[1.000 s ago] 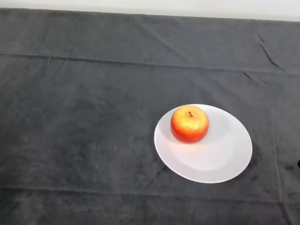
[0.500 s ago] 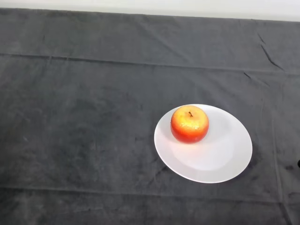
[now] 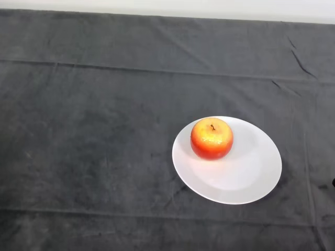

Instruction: Move the apple to the plate

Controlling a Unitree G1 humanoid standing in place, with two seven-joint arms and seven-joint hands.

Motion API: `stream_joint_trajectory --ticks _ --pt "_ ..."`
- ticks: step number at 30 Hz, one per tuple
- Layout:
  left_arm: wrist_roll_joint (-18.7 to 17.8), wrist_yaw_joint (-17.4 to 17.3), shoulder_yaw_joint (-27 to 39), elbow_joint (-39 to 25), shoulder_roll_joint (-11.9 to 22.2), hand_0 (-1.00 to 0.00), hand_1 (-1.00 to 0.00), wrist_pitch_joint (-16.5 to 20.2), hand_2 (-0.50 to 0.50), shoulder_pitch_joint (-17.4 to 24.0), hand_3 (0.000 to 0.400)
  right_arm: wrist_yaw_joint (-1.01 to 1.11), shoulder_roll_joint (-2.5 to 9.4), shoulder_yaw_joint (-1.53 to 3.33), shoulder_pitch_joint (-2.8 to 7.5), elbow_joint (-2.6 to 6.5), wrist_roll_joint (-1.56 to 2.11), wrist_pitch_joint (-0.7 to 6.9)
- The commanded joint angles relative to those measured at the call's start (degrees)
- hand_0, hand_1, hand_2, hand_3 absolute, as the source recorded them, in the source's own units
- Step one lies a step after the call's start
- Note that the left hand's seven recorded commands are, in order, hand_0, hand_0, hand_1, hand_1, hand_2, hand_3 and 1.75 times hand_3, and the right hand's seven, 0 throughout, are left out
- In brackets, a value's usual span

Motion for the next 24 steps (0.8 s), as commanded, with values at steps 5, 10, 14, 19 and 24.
stream_joint_trajectory --ticks 5,10,14,19,24 --pt "1.1 -0.6 1.6 -0.7 -1.2 0.00 0.00 0.5 0.00 -1.2 0.000 -0.13 4.29 -0.30 6.33 4.36 1.05 4.65" --pt "1.1 -1.0 1.9 -0.6 -1.2 0.00 0.00 0.7 0.00 -1.4 0.000 -0.12 4.30 -0.27 6.34 4.35 1.08 4.66" --pt "1.3 -1.1 2.0 -0.6 -1.5 0.00 0.00 0.6 0.00 -1.4 0.000 -0.12 4.30 -0.24 6.34 4.35 1.11 4.66" --pt "1.4 -1.4 2.2 -0.6 -1.7 0.00 0.00 0.5 0.00 -1.4 0.000 -0.12 4.30 -0.21 6.34 4.34 1.14 4.67" --pt "1.6 -1.6 2.4 -0.4 -1.8 0.00 0.00 0.5 0.00 -1.6 0.000 -0.11 4.30 -0.18 6.34 4.33 1.17 4.67"
